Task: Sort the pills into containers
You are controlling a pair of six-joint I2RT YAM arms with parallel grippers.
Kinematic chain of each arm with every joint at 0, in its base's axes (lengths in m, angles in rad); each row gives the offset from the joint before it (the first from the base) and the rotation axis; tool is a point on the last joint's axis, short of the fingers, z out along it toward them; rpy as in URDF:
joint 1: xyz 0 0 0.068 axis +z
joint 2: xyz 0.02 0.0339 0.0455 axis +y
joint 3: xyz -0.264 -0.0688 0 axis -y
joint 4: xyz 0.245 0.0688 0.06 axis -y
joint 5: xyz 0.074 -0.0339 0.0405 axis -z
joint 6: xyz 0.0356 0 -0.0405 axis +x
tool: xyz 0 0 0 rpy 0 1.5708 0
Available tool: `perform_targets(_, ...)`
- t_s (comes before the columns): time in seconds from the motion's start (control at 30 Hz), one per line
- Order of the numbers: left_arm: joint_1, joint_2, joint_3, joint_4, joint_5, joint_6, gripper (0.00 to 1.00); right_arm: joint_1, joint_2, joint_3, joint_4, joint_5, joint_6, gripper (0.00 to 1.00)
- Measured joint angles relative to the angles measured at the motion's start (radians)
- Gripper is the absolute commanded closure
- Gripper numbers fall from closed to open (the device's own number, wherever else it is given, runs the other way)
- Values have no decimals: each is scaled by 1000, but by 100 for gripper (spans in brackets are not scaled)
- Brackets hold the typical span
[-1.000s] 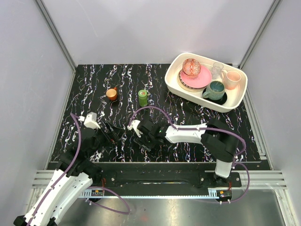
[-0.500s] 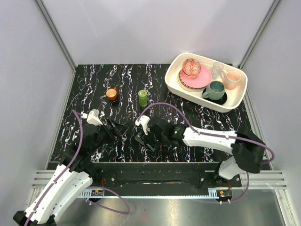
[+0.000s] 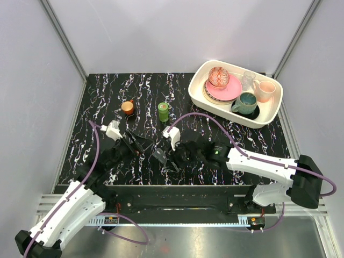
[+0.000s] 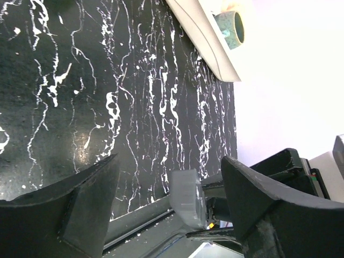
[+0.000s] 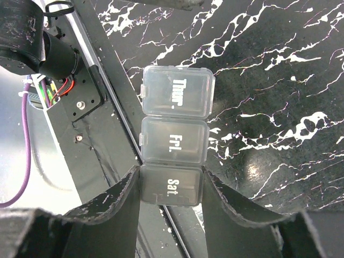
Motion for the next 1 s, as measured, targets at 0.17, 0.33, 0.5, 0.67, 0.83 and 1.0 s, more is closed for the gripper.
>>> perform_targets(0.17, -37, 13, -2, 27, 1, -14, 24, 0, 0, 0, -1, -8, 9, 79)
perform_targets(0.33, -58, 18, -28, 51, 2, -16, 28, 0, -2, 0, 0, -8, 13, 79)
perform_targets(0.5, -73, 31, -53, 63, 4, -21, 32, 0, -6, 0, 4, -9, 13, 80)
perform_targets(0.67, -87, 52, -67, 93, 13, -33, 35, 0, -6, 0, 8, -10, 13, 80)
perform_targets(0.83, -106, 73, -67, 125, 19, -45, 42, 0, -6, 0, 19, -10, 13, 80)
perform_targets(1.0, -127, 86, -74, 161, 21, -54, 65, 0, -6, 0, 20, -10, 13, 80)
